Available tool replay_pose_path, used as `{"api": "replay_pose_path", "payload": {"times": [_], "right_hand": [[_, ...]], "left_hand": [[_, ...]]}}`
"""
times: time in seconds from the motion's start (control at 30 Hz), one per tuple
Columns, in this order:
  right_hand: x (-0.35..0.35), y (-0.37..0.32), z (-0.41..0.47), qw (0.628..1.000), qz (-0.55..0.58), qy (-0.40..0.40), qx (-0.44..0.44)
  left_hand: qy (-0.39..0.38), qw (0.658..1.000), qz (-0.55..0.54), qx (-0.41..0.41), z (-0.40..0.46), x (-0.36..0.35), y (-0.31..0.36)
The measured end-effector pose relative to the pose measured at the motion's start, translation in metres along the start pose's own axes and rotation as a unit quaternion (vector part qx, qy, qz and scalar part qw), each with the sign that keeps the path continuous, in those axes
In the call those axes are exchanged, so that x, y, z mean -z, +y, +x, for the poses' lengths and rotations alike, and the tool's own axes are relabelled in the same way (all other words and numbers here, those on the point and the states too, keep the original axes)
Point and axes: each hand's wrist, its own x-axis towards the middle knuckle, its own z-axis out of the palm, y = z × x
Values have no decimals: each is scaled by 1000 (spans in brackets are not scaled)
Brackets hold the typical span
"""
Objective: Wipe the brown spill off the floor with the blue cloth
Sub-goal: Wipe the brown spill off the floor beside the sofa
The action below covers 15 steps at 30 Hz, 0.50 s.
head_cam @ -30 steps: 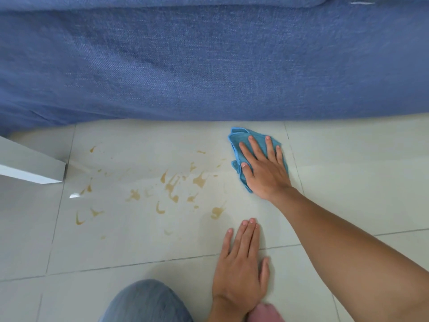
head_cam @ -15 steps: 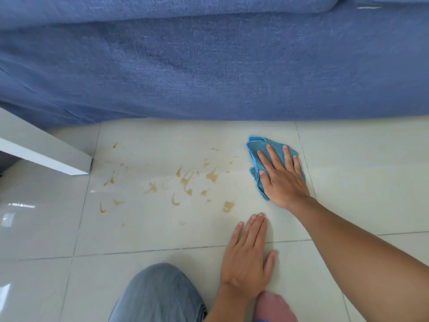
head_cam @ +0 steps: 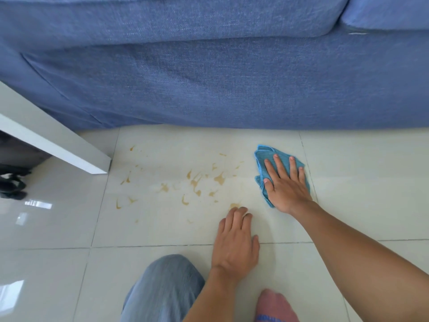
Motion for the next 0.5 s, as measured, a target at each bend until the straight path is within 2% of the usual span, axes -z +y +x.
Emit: {"api": "replay_pose_path", "payload": {"times": [0.13, 0.27, 0.37, 0.5], "right_hand": [[8, -11, -2, 999, 9, -49, -18], [14, -20, -3, 997, 12, -76, -21], [16, -22, -4, 996, 7, -88, -20], [14, -25, -3, 996, 4, -91, -25]], "left_hand": [[-3, 999, 29, 24, 6, 21, -23], [-32, 998, 12, 56, 16, 51, -43], [-50, 996, 0, 68, 14, 75, -76], [-35, 991, -11, 125, -14, 93, -132]]}}
